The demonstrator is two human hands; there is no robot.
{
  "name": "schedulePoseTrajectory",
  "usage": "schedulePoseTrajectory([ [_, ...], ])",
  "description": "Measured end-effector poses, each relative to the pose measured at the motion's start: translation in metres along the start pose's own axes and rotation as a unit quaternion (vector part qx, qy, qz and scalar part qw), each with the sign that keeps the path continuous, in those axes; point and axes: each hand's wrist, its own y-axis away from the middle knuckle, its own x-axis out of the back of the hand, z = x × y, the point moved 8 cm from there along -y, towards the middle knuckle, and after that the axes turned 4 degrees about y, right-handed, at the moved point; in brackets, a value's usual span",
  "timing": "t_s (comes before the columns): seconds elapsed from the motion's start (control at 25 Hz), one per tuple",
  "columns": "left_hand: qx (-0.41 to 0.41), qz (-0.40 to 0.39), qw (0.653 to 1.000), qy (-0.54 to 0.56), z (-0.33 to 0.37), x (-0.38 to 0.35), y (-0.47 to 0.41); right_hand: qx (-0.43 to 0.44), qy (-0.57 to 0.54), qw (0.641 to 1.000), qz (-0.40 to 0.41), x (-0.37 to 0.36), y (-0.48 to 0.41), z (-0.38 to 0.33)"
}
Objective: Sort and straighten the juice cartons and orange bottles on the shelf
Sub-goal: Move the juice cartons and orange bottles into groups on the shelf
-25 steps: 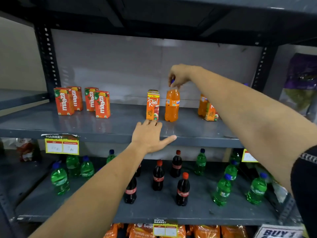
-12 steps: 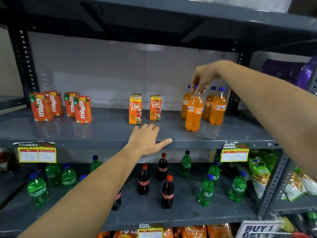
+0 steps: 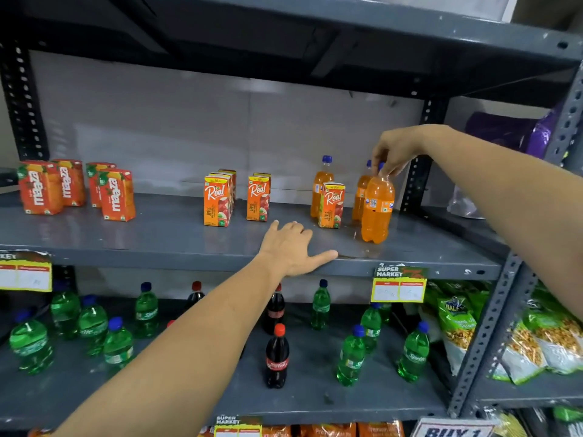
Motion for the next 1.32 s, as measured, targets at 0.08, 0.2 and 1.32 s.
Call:
schedulePoseTrajectory([
  [0.08, 0.014, -0.016, 1.000, 0.003, -0.003, -0.002, -0.002, 0.000, 0.022, 1.000, -0.007, 0.002, -0.005, -0.002],
  [0.2, 0.029, -0.025, 0.999, 0.018, -0.012, 0.001, -0.002, 0.010, 0.036, 0.999, 0.023, 0.011, -0.013, -0.015],
  [1.32, 0.128, -0.050, 0.990, -0.024, -0.158, 0.033, 0.093, 0.143, -0.119, 0.982, -0.020, -0.012, -0.067, -0.205],
])
